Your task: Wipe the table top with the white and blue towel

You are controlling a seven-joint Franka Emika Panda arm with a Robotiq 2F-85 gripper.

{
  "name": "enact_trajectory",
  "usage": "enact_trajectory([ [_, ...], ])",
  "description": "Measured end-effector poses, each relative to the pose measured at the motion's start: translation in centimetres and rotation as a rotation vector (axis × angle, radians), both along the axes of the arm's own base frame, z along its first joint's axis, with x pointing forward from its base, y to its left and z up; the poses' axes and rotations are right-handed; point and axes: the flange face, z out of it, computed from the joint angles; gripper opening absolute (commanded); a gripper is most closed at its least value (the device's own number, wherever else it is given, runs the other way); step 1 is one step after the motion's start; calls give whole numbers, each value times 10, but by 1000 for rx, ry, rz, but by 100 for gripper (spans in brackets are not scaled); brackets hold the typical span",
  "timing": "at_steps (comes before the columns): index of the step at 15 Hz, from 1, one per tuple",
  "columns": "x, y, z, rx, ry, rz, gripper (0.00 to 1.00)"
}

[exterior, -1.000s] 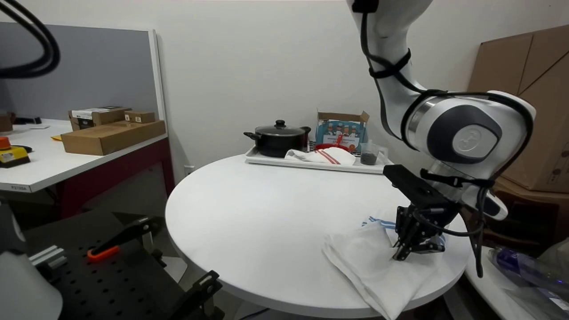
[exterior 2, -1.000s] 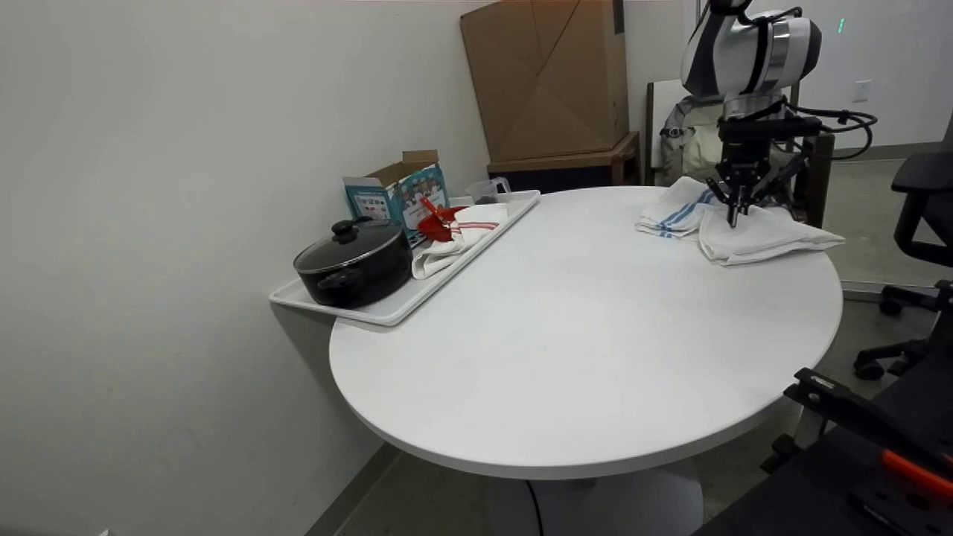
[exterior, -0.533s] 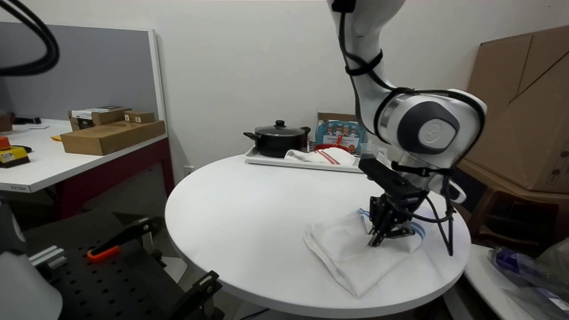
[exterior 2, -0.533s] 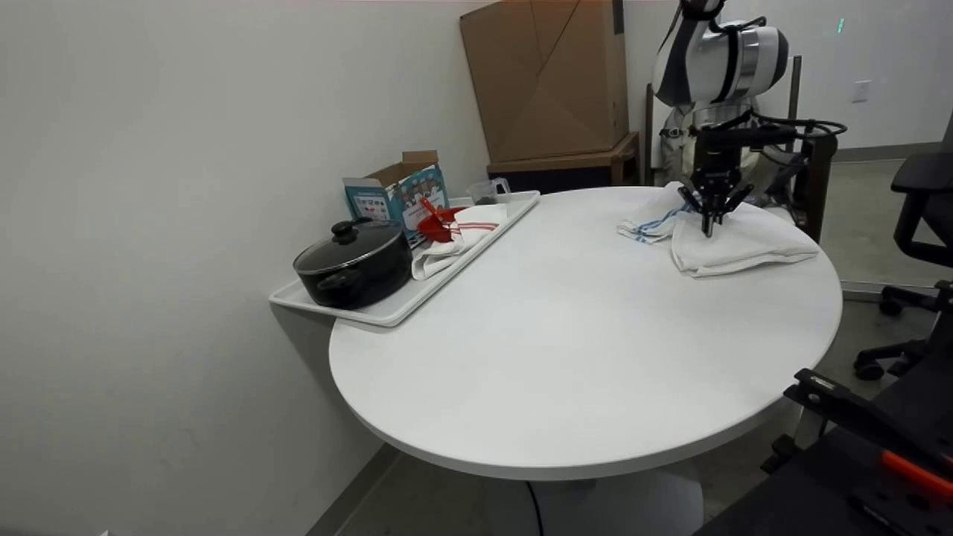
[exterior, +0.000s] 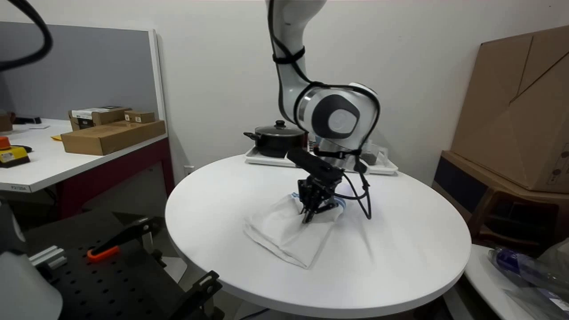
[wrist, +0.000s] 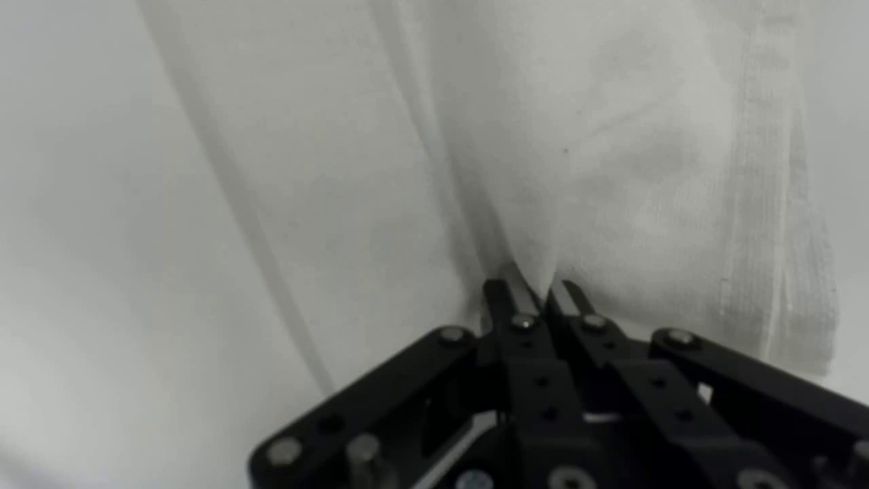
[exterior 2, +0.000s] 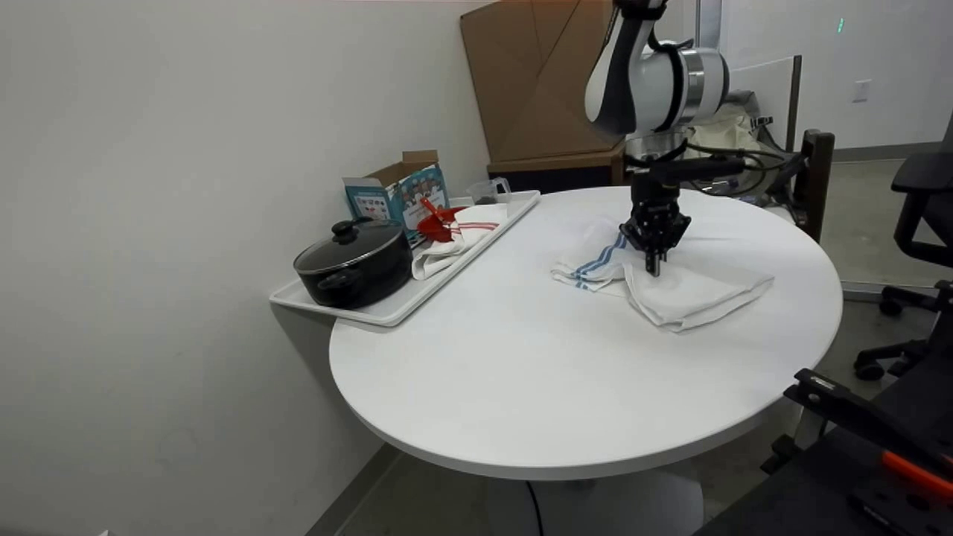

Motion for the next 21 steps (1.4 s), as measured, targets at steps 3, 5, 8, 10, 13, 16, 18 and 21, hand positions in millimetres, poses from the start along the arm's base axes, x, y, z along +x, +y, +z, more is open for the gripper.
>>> enact_trajectory([
  [3,-30,60,-1,10,-18,132,1],
  [5,-50,91,-1,16,-25,188,1],
  [8,-68,118,-2,23,-27,232,1],
  [10,-70,121,-2,23,-29,236,1],
  [13,-67,116,-1,21,-31,193,1],
  [16,-51,92,0,5,-46,95,1],
  [18,-38,67,1,-7,-60,9,1],
  [21,-21,33,2,-16,-79,-90,30],
])
